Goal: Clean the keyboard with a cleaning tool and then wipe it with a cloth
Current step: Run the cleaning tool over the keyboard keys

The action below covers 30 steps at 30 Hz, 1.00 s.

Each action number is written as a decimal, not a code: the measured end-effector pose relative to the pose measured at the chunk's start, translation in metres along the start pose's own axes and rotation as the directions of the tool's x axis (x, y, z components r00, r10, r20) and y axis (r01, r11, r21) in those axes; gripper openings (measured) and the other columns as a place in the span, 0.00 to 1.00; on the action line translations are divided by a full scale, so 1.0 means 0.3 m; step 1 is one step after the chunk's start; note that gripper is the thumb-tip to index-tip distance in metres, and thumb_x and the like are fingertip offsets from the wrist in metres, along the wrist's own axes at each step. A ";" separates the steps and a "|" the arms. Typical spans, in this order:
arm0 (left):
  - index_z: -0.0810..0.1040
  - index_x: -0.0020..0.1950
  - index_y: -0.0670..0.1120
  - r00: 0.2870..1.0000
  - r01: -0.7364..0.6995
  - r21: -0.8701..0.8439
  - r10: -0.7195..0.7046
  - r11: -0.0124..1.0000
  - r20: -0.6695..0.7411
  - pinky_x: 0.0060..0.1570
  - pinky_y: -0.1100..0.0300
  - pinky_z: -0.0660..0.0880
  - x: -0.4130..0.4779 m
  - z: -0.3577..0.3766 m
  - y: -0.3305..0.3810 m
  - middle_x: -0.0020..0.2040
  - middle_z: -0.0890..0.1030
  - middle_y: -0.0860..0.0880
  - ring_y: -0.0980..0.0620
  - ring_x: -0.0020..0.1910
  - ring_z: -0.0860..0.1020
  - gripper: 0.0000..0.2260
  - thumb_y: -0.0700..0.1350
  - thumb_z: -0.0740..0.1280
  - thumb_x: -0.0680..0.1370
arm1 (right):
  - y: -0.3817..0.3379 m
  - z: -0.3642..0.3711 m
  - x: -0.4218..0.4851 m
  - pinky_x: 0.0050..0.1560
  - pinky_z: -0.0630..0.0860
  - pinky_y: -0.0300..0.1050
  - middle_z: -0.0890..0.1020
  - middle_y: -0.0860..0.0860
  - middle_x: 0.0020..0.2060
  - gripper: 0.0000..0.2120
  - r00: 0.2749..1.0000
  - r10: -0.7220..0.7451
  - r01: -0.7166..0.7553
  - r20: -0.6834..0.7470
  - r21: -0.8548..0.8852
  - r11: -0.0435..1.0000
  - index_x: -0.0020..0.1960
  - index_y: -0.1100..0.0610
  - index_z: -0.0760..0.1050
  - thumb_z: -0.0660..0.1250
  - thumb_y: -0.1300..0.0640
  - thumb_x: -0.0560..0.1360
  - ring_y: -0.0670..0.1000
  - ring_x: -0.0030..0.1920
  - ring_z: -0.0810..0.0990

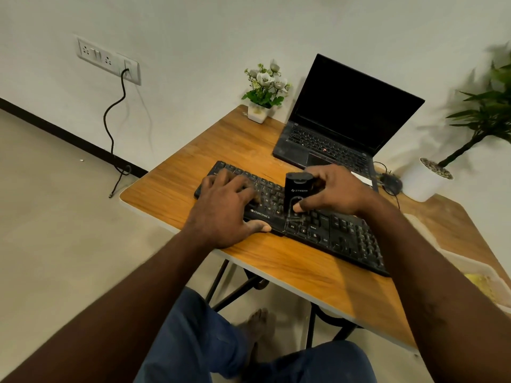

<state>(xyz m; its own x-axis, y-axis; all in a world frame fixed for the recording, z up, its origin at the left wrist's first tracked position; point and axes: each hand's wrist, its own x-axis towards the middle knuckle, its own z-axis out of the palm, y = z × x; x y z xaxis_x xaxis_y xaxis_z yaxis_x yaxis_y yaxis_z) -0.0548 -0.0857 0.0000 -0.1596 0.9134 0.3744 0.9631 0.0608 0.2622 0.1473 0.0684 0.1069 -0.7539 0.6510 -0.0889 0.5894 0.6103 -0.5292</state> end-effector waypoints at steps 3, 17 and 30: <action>0.75 0.68 0.58 1.000 -0.005 0.006 0.005 1.000 -0.006 0.70 0.45 0.62 -0.001 0.002 -0.001 0.70 0.72 0.55 0.49 0.72 0.62 0.33 0.77 0.61 0.72 | 0.003 0.014 0.016 0.45 0.77 0.38 0.84 0.44 0.47 0.18 0.983 -0.025 0.012 -0.184 -0.073 0.997 0.53 0.48 0.80 0.82 0.55 0.67 0.44 0.48 0.84; 0.75 0.69 0.58 1.000 0.008 0.034 -0.008 0.999 0.001 0.70 0.45 0.63 -0.003 0.003 0.005 0.69 0.72 0.55 0.49 0.71 0.63 0.35 0.78 0.60 0.71 | 0.001 0.065 -0.157 0.47 0.83 0.51 0.85 0.45 0.44 0.16 0.991 -0.053 0.049 -0.120 -0.038 0.998 0.50 0.46 0.80 0.82 0.54 0.67 0.44 0.45 0.83; 0.75 0.67 0.60 1.000 0.006 -0.029 -0.006 1.000 0.001 0.69 0.47 0.60 0.001 -0.005 -0.054 0.68 0.72 0.56 0.51 0.71 0.61 0.36 0.80 0.59 0.68 | 0.006 0.004 0.031 0.43 0.74 0.38 0.84 0.43 0.46 0.17 0.959 -0.030 0.013 -0.281 -0.061 0.998 0.52 0.47 0.80 0.82 0.54 0.68 0.43 0.47 0.82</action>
<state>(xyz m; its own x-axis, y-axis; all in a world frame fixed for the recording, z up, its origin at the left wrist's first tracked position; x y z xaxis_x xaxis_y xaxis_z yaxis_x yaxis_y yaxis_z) -0.0709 -0.0870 -0.0027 -0.1649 0.9136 0.3716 0.9554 0.0544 0.2902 0.1410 0.0751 0.1040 -0.6594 0.7329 0.1675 0.5961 0.6455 -0.4776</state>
